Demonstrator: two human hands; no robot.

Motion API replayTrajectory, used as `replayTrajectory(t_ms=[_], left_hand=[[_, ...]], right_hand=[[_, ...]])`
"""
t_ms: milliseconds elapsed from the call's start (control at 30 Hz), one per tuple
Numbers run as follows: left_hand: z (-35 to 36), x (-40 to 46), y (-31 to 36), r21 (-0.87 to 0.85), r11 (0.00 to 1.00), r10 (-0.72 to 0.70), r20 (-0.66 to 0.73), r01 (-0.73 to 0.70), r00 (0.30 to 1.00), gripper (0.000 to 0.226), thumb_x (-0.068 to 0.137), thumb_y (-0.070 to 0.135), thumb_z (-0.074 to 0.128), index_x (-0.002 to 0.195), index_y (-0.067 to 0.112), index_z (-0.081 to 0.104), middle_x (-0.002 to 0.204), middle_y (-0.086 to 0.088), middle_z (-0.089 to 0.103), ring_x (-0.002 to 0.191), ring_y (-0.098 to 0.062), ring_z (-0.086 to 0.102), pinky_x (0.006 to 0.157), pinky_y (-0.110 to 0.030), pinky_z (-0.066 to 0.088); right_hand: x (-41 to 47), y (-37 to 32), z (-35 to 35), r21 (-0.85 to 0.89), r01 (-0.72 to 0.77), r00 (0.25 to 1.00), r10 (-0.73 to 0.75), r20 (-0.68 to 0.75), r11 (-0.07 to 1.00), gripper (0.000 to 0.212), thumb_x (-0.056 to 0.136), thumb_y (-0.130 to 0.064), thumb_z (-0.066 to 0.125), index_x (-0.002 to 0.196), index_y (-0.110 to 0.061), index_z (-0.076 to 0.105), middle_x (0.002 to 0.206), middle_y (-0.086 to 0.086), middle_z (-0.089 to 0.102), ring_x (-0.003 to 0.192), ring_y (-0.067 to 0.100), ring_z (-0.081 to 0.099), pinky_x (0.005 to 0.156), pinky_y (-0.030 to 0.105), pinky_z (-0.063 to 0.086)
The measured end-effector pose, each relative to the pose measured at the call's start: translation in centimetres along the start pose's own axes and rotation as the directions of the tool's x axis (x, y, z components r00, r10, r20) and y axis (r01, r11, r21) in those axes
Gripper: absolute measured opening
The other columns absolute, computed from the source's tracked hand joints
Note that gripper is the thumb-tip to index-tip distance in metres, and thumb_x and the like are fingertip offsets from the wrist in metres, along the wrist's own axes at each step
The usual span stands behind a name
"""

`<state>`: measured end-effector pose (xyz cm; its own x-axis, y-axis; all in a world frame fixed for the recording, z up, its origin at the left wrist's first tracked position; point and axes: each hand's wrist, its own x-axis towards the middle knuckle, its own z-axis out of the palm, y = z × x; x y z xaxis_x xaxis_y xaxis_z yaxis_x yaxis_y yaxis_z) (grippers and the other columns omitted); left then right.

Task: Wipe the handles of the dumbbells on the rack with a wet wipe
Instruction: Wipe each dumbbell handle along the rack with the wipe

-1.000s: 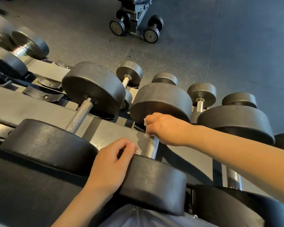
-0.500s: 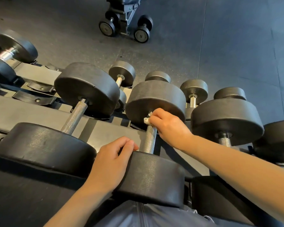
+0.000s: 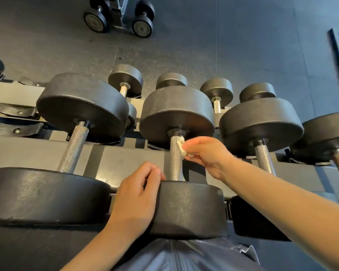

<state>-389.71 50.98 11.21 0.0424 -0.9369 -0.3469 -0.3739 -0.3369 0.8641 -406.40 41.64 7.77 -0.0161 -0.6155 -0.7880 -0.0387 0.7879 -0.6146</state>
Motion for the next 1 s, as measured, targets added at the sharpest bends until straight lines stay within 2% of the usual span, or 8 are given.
replayTrajectory(t_ms=[133,333,433,533,667,767,867,1000], left_hand=[[-0.1,0.0,-0.2,-0.015,1.0,0.021,0.023,-0.021,1.0,0.027,0.099,0.02,0.045,0.075,0.015,0.058,0.074,0.006,0.059,0.075,-0.009,0.055,0.063,-0.012,0.04],[-0.2,0.1,-0.2,-0.012,0.999,0.035,0.047,-0.035,0.998,0.034,0.101,0.029,0.043,0.074,0.016,0.058,0.074,0.005,0.059,0.074,-0.01,0.055,0.062,-0.014,0.04],[-0.1,0.1,-0.1,-0.01,1.0,0.009,0.067,-0.008,0.998,0.03,0.099,0.025,0.041,0.075,0.017,0.058,0.075,0.008,0.059,0.074,-0.007,0.054,0.061,-0.013,0.039],[-0.3,0.1,-0.3,-0.012,1.0,0.018,0.06,-0.018,0.998,0.03,0.099,0.023,0.042,0.074,0.018,0.059,0.075,0.01,0.06,0.074,-0.006,0.054,0.061,-0.012,0.038],[-0.3,0.2,-0.6,-0.016,0.999,0.041,0.058,-0.04,0.997,0.032,0.101,0.025,0.043,0.073,0.019,0.059,0.074,0.01,0.06,0.075,-0.007,0.055,0.062,-0.012,0.038],[-0.2,0.2,-0.4,-0.033,0.999,0.044,0.082,-0.042,0.996,0.034,0.1,0.033,0.042,0.074,0.02,0.059,0.074,0.011,0.06,0.075,-0.006,0.055,0.063,-0.01,0.039],[-0.3,0.1,-0.4,-0.047,0.998,0.054,0.084,-0.05,0.995,0.034,0.09,0.041,0.037,0.074,0.02,0.059,0.073,0.008,0.059,0.073,-0.007,0.055,0.063,-0.013,0.04],[-0.3,0.1,-0.5,-0.056,0.997,0.059,0.09,-0.054,0.994,0.034,0.088,0.043,0.037,0.075,0.02,0.059,0.077,0.007,0.06,0.076,-0.008,0.056,0.065,-0.013,0.042]], right_hand=[[2.5,-0.2,1.4,0.361,-0.012,0.99,0.063,-0.13,0.933,0.02,0.081,0.008,0.066,0.101,0.007,0.066,0.079,0.009,0.064,0.072,0.015,0.063,0.065,0.022,0.056],[2.1,-0.1,1.1,0.368,-0.04,0.994,0.076,-0.085,0.929,0.012,0.082,0.005,0.067,0.093,0.002,0.067,0.092,0.015,0.069,0.085,0.022,0.068,0.072,0.03,0.058],[1.4,-0.2,0.8,0.359,-0.128,0.99,0.139,-0.003,0.924,0.012,0.088,0.004,0.059,0.1,0.004,0.062,0.09,0.014,0.068,0.078,0.02,0.068,0.061,0.03,0.06],[-0.2,0.6,-0.4,0.152,-0.222,0.97,0.203,0.132,0.963,0.009,0.087,0.007,0.058,0.086,0.0,0.063,0.075,0.01,0.067,0.066,0.017,0.067,0.058,0.03,0.06],[-1.8,1.3,-1.3,-0.342,-0.211,0.941,0.285,0.184,0.916,0.02,0.079,0.003,0.069,0.067,-0.01,0.061,0.058,0.002,0.064,0.056,0.011,0.06,0.051,0.02,0.05],[-1.1,1.1,-0.7,0.011,-0.264,0.951,0.258,0.172,0.964,0.021,0.084,0.014,0.057,0.074,-0.004,0.059,0.07,0.009,0.064,0.069,0.017,0.063,0.054,0.022,0.054],[0.9,1.1,0.3,0.513,-0.243,0.97,0.205,0.13,0.823,0.013,0.091,0.012,0.049,0.097,0.005,0.058,0.092,0.017,0.066,0.092,0.025,0.065,0.072,0.033,0.055],[2.8,0.1,1.3,0.633,-0.17,0.978,0.209,0.013,0.755,0.018,0.09,0.01,0.052,0.108,0.007,0.055,0.093,0.019,0.063,0.08,0.024,0.066,0.066,0.032,0.058]])
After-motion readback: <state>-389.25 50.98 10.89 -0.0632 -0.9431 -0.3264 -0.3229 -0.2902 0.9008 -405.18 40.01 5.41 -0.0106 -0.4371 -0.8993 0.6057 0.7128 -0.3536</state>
